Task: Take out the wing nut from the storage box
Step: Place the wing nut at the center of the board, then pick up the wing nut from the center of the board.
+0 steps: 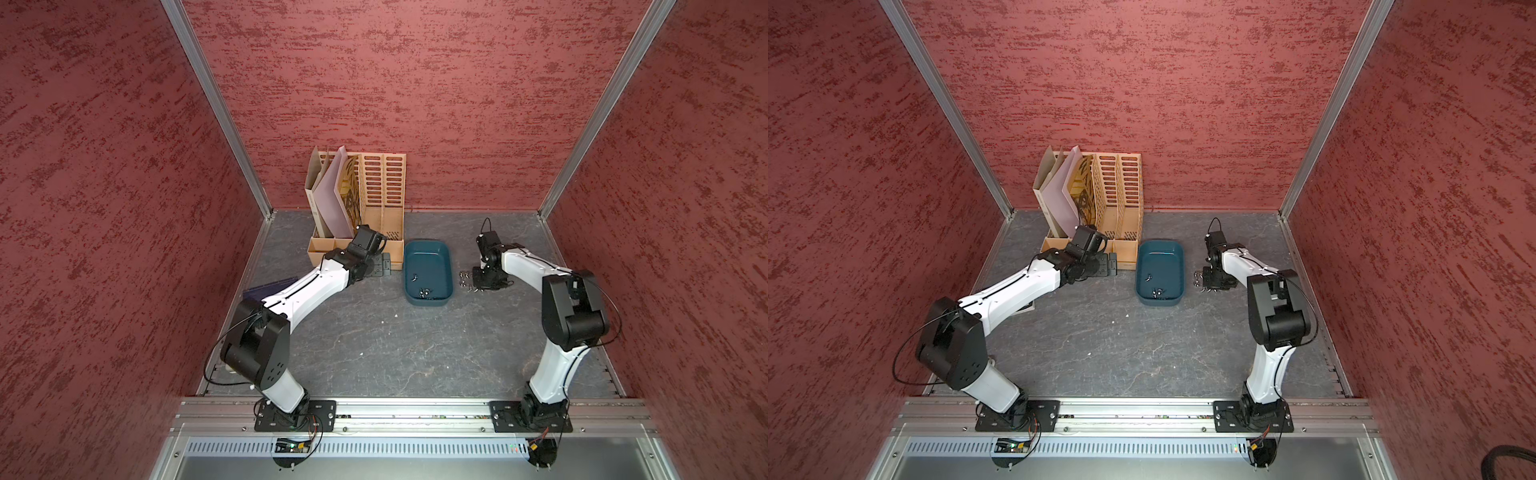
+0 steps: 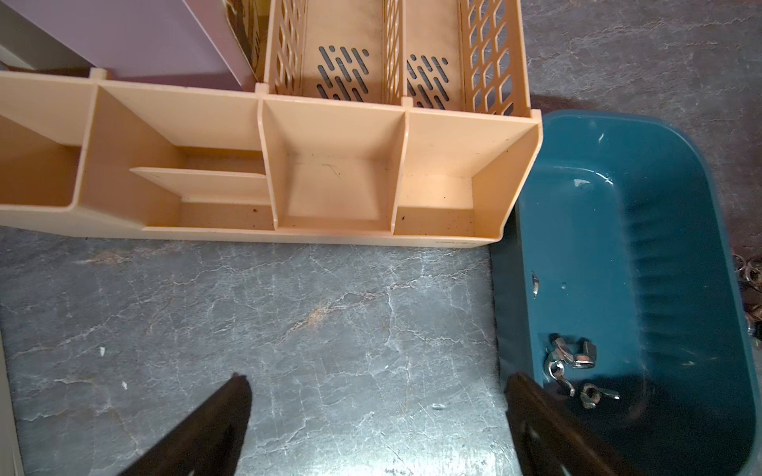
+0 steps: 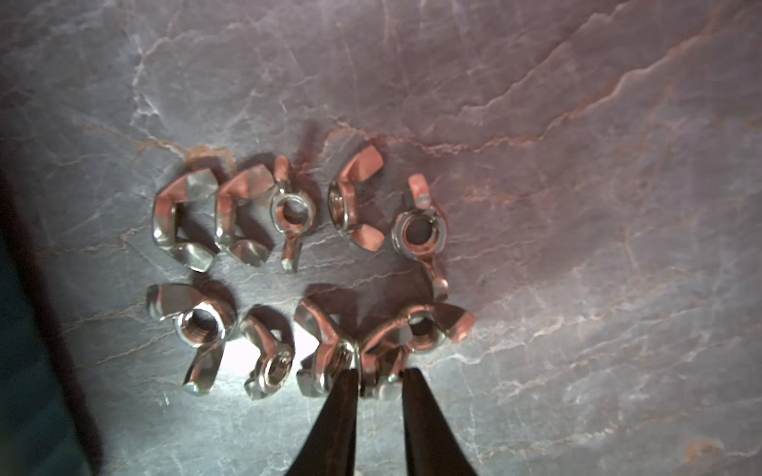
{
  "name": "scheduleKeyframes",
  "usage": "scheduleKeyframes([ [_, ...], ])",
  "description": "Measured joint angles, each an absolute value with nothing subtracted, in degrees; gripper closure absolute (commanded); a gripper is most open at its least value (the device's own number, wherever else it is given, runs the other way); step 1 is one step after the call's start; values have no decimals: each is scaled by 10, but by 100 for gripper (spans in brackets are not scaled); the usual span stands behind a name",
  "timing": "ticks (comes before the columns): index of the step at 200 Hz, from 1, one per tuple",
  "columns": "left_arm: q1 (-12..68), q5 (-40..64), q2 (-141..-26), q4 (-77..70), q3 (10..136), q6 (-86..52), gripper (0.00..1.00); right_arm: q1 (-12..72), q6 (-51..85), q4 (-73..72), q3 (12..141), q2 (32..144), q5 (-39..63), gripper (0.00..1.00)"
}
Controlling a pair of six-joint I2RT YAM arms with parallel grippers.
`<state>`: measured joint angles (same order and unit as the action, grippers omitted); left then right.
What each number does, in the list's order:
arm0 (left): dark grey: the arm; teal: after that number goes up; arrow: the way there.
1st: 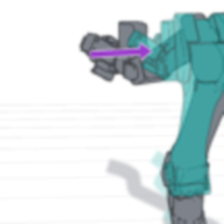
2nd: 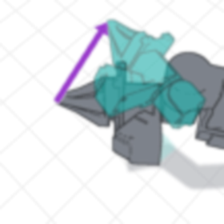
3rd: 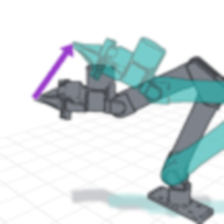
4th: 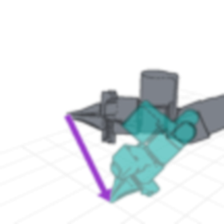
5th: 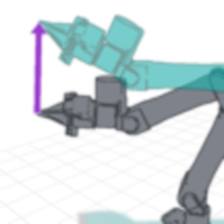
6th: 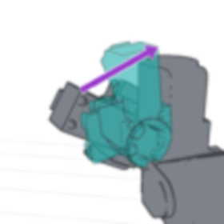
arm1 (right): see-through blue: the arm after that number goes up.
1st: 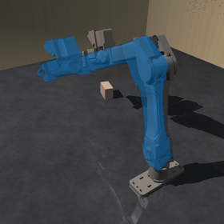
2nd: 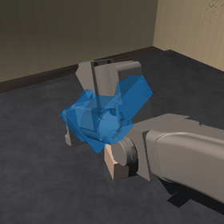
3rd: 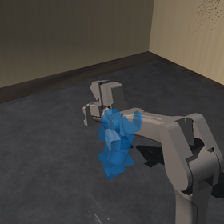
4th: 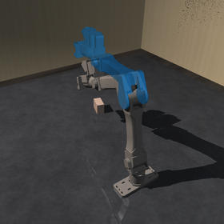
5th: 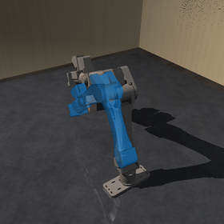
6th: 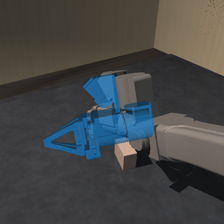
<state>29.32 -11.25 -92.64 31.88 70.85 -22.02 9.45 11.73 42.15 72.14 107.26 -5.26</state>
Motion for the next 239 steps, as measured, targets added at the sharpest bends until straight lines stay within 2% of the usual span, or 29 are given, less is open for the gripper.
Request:
scheduleKeyframes([
  [124, 293, -117, -926, 319, 708, -220, 0, 94, 117, 418, 721, 1073, -52, 88],
  [239, 293, -117, -926, 319, 708, -220, 0, 94, 117, 420, 721, 1056, -51, 93],
])
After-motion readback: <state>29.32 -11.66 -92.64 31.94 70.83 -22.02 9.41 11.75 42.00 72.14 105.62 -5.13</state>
